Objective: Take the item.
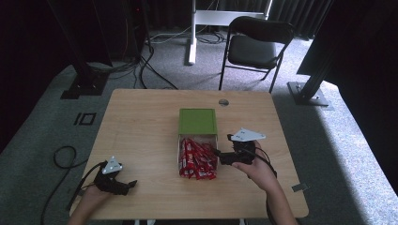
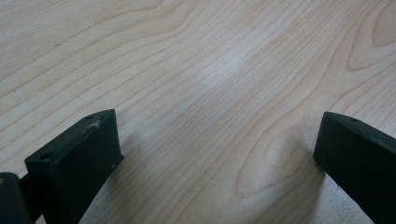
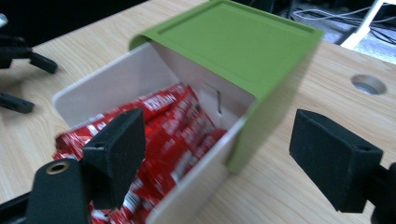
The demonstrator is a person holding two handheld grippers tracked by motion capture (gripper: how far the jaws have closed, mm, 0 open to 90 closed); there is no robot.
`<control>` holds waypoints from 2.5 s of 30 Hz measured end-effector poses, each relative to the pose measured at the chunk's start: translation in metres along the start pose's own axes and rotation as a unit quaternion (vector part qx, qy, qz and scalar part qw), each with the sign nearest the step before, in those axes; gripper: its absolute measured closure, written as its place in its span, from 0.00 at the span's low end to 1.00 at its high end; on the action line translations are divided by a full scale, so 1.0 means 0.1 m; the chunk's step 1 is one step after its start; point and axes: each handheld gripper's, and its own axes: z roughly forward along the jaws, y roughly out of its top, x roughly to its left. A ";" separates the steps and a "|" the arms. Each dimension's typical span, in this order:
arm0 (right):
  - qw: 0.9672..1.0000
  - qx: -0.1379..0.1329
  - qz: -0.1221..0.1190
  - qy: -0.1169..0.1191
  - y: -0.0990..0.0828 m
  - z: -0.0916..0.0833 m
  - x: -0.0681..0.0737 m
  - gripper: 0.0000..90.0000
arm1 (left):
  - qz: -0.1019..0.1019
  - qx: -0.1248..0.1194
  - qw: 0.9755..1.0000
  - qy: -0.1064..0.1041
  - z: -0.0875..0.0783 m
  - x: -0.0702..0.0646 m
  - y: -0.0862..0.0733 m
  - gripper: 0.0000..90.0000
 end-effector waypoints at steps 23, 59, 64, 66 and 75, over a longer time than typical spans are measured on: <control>0.998 0.012 -0.033 0.056 0.20 0.47 0.51 0.27 | 0.001 0.000 1.000 0.000 0.00 0.00 0.00 0.02; 0.998 0.068 0.002 0.001 0.06 0.96 0.79 0.68 | 0.006 0.000 1.000 -0.003 0.00 0.00 0.00 0.02; 0.997 0.080 0.012 -0.011 0.06 0.98 0.76 0.66 | 0.005 0.000 1.000 -0.004 0.00 0.00 0.00 0.02; 0.996 0.086 0.018 -0.013 0.05 1.00 0.75 0.64 | 0.005 0.000 1.000 -0.003 0.00 0.00 0.00 0.02; 0.995 0.099 0.029 -0.003 0.02 1.10 0.76 0.57 | 0.005 0.000 1.000 -0.004 0.00 0.00 0.00 0.02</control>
